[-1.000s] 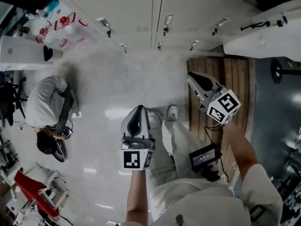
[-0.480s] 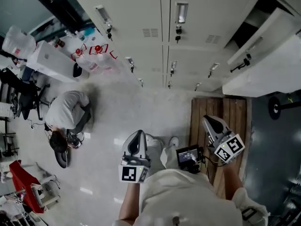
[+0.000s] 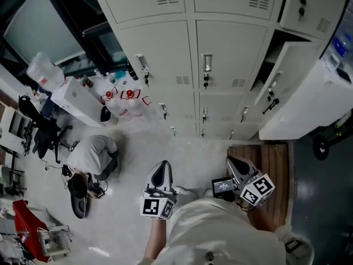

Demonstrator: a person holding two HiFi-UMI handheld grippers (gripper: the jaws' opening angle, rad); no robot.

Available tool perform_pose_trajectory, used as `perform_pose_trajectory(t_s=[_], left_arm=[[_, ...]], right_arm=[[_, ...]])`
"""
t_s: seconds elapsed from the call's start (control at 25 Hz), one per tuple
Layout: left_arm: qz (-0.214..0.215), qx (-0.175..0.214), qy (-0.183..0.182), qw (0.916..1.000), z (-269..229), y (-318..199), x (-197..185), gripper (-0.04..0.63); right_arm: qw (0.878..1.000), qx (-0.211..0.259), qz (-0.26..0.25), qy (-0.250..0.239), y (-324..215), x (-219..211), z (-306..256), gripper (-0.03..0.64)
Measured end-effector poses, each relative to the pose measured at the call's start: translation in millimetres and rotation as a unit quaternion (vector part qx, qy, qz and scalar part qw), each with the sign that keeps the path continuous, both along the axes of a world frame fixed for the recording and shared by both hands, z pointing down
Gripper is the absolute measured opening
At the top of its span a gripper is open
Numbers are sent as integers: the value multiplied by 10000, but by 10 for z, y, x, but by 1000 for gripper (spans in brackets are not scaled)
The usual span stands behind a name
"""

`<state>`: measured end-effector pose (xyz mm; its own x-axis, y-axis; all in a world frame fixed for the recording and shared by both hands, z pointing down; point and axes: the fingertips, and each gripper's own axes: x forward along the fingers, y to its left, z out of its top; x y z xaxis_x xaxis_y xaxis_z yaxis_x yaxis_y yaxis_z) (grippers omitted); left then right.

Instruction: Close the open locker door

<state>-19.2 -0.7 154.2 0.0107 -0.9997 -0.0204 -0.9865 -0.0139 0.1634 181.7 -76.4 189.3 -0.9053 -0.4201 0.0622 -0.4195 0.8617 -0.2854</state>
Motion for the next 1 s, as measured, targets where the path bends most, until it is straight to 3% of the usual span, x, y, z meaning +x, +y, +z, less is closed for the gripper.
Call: perform_pose_trajectory(t_s=[0.32, 1.0], left_arm=[[163, 210, -87, 9996, -223, 84, 123, 8], [389, 234, -8, 9990, -215, 165, 474, 8]], right_arm=[[9974, 646, -282, -130, 208, -299, -441, 26], [9981, 537, -282, -119, 364, -124, -317, 26]])
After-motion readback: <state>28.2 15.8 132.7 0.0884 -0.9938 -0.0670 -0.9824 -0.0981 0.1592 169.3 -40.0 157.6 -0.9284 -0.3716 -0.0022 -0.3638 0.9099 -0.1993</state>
